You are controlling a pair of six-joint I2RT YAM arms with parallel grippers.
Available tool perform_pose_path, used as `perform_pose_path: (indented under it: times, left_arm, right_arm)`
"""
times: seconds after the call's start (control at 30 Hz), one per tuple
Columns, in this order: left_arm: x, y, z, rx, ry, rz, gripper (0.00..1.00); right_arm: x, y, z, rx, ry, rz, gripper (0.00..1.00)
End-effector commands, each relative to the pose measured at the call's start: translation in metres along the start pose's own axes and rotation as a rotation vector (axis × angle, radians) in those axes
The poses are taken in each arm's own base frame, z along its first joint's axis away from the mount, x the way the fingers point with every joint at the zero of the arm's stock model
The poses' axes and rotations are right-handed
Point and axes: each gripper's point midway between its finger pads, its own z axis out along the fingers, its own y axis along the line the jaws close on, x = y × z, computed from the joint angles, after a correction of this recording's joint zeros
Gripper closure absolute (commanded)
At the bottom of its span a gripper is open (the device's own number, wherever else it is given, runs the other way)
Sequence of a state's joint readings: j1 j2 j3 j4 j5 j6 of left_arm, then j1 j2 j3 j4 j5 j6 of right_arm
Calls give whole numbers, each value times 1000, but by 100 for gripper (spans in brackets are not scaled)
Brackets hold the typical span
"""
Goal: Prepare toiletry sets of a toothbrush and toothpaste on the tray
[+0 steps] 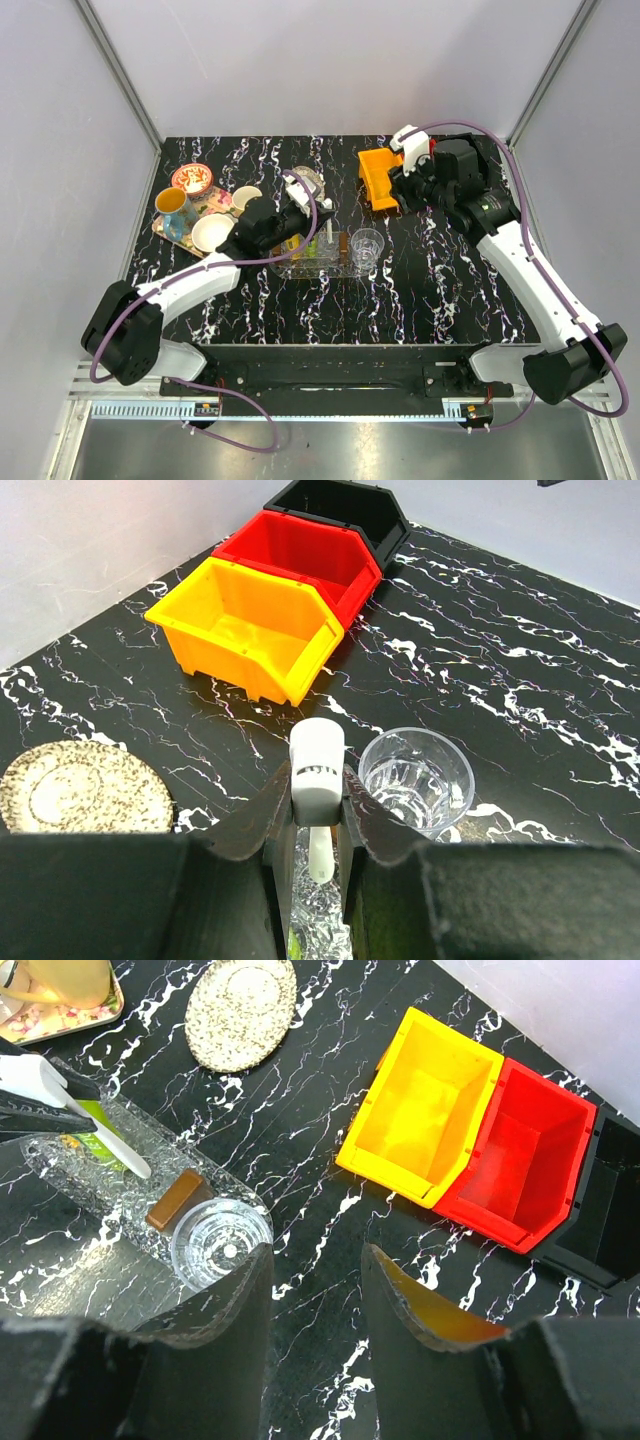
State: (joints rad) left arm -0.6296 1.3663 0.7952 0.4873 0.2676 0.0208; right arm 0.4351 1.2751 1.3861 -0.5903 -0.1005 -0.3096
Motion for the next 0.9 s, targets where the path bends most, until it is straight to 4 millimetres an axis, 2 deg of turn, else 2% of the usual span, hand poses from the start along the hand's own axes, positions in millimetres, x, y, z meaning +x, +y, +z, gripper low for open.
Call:
perform_pose_path:
  times: [0.0, 0.87]
  left_arm:
    - [-11, 1, 3, -8, -41, -7, 100]
    - [6, 3, 9, -11, -2, -9, 100]
  right_arm:
    - [-16, -2, -9, 3, -77, 4, 55]
    - [-13, -1, -10, -2, -81, 13, 55]
